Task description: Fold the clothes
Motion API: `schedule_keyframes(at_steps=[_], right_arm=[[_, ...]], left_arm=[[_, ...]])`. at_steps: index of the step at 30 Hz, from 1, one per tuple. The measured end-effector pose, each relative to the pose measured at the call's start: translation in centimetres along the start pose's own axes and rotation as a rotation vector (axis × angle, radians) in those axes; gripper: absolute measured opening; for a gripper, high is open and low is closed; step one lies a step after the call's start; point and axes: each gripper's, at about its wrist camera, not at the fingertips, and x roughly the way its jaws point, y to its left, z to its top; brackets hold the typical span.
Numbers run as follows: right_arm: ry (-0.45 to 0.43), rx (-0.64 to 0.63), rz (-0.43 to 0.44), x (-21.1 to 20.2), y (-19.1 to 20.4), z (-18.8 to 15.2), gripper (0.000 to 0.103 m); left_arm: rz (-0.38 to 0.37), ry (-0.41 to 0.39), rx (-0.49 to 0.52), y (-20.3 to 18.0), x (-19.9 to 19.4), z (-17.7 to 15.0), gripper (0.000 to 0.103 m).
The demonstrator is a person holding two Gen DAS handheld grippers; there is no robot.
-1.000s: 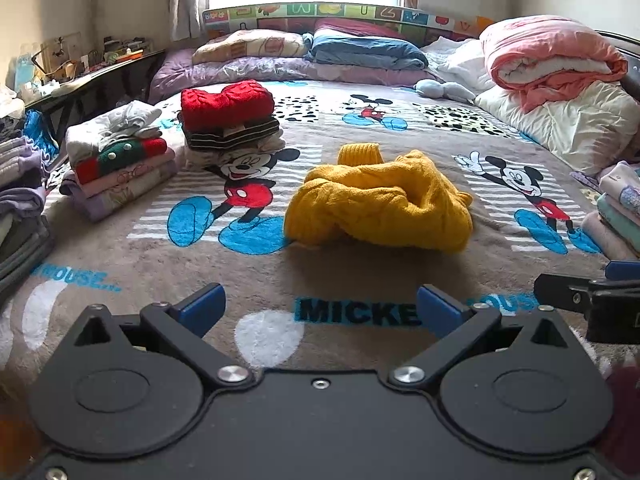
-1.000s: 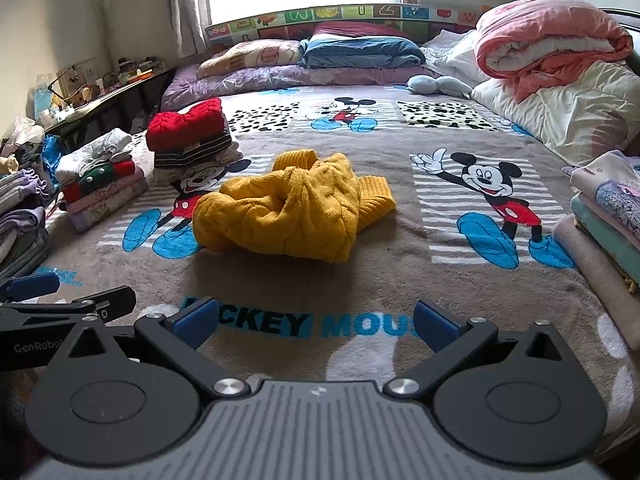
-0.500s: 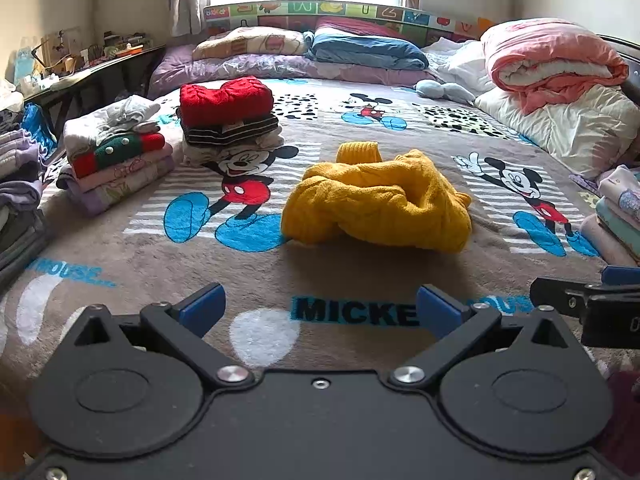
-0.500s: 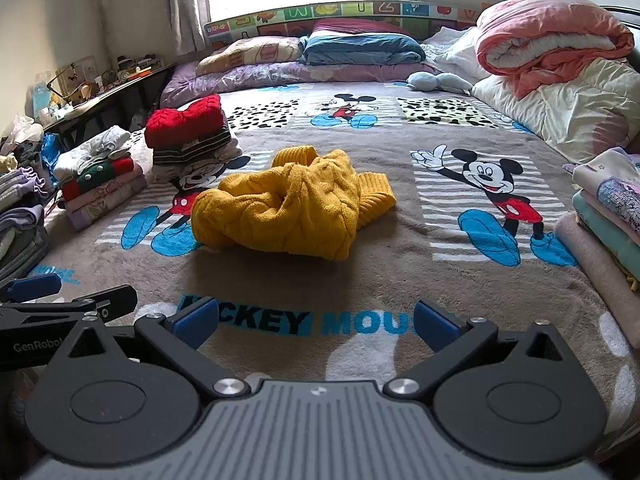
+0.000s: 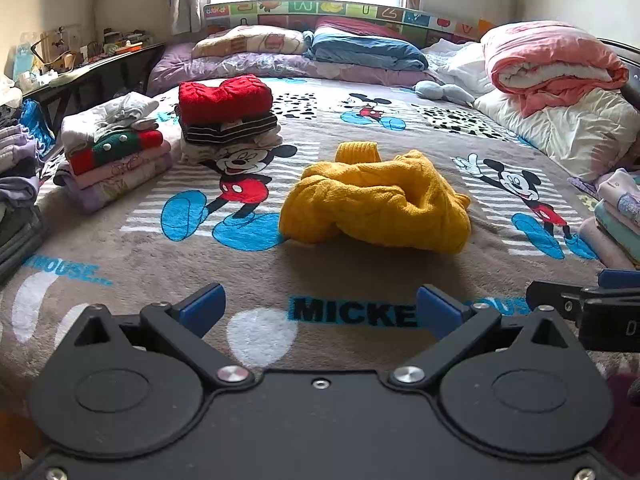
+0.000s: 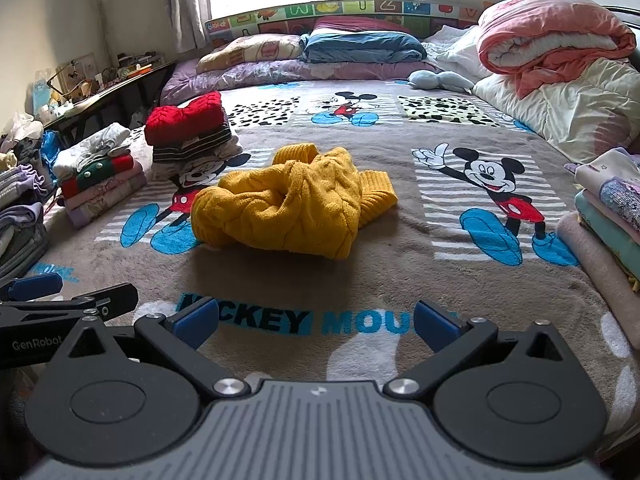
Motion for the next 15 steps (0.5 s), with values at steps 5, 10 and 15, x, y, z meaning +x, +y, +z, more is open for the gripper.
schedule_keyframes(at_steps=[5,10,15], right_arm=[[0.006,-0.001,-0.001,0.3,0.0,0.1,0.103],[0.015,0.002,0.000,0.8,-0.1,0.1,0.103],[0.028,0.005,0.001,1.5,-0.2,0.1,0.103]], left_arm=[[-0.002,0.005,-0.002,0.0,0.3,0.1,0.103],[-0.009,0.011,0.003,0.0,0.8,0.1,0.103],[-0.017,0.027,0.009,0.0,1.8,0.3,0.103]])
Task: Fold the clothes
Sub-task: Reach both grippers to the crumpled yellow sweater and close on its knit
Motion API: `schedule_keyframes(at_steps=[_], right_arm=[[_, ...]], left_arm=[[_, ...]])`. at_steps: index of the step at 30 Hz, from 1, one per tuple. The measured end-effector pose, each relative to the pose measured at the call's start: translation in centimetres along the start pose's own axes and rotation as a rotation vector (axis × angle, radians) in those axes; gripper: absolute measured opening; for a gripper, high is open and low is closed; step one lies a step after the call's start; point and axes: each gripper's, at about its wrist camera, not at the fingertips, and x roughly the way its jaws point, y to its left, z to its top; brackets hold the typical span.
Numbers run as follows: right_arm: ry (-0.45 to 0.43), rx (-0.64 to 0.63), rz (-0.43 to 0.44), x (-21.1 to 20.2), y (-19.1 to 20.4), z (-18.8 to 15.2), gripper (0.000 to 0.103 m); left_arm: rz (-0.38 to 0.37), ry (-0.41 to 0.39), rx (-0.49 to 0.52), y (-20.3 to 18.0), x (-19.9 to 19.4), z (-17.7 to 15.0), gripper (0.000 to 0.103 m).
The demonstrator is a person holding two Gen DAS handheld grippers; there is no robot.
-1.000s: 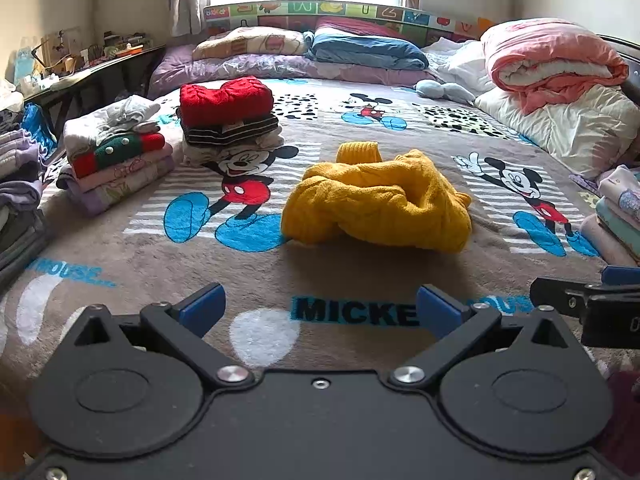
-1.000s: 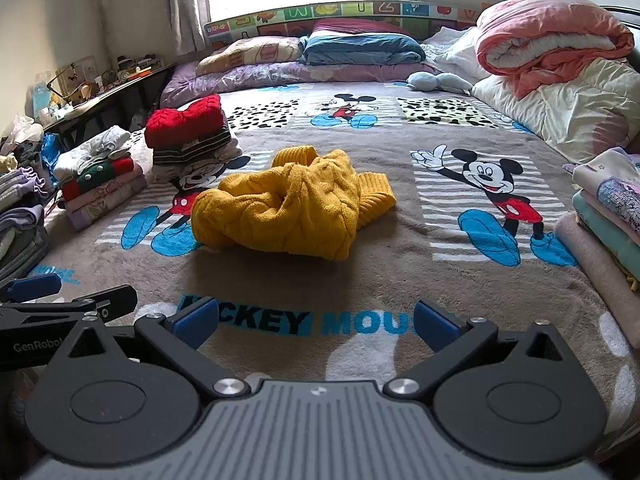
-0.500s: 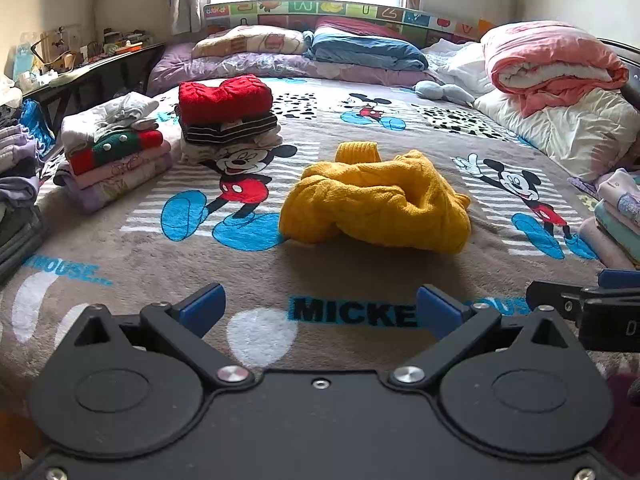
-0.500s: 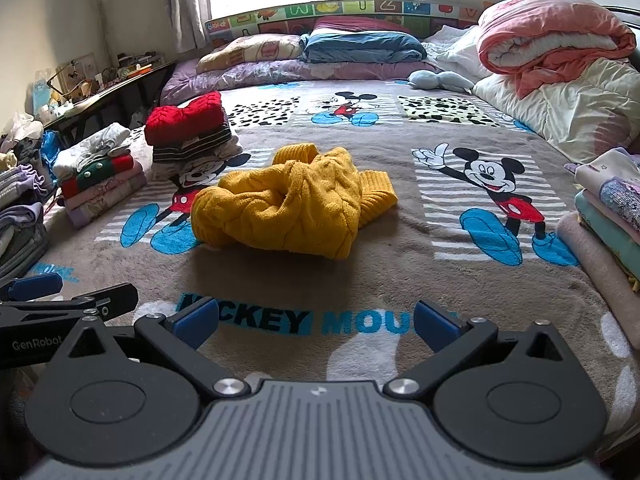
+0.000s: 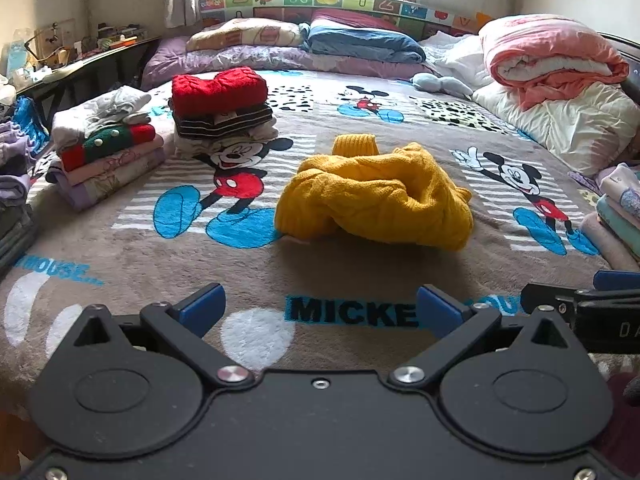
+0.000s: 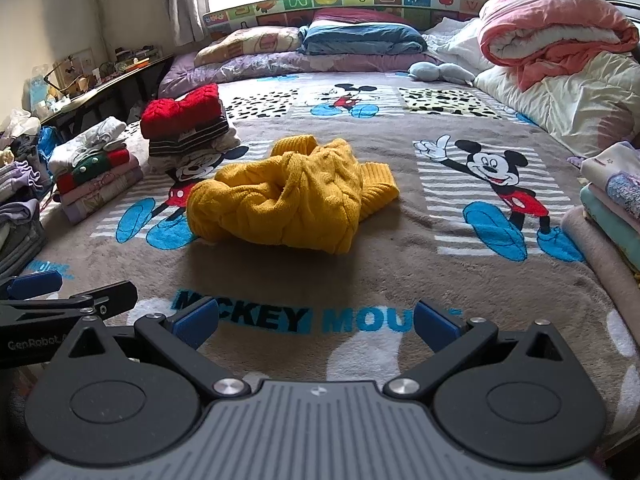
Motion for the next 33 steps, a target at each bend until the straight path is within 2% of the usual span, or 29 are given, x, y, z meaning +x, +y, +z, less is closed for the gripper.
schedule_keyframes(at_steps=[5,10,15,20,25,28,33], right_arm=[[0.013,0.004,0.008,1.1,-0.3,0.3,0.103],[0.015,0.055,0.116,2.5,-1.6,0.7,0.103],[-0.003,0.024,0.158,4.1,-2.1,1.8,0.103],[-0.033,-0.018,0.182,6.1,-2.9,3.7,0.103],[-0.072,-0.029,0.230,8.3,-4.8,5.8,0.103],[-0.051,-0.013,0.273,10.1,-6.3,7.3,0.103],[0.001,0.006,0.339,13.1,-8.5,10.1,0.103]], left_arm=[[-0.019,0.016,-0.005,0.3,1.2,0.5,0.103],[-0.063,0.038,-0.018,1.4,3.1,1.5,0.103],[-0.112,0.046,0.000,2.6,5.4,3.0,0.103],[-0.172,-0.006,0.020,3.6,7.9,4.5,0.103],[-0.246,0.077,0.001,4.5,11.1,6.8,0.103],[-0.314,0.053,0.004,5.1,12.2,8.4,0.103],[-0.336,0.065,0.029,5.3,15.2,11.3,0.103]])
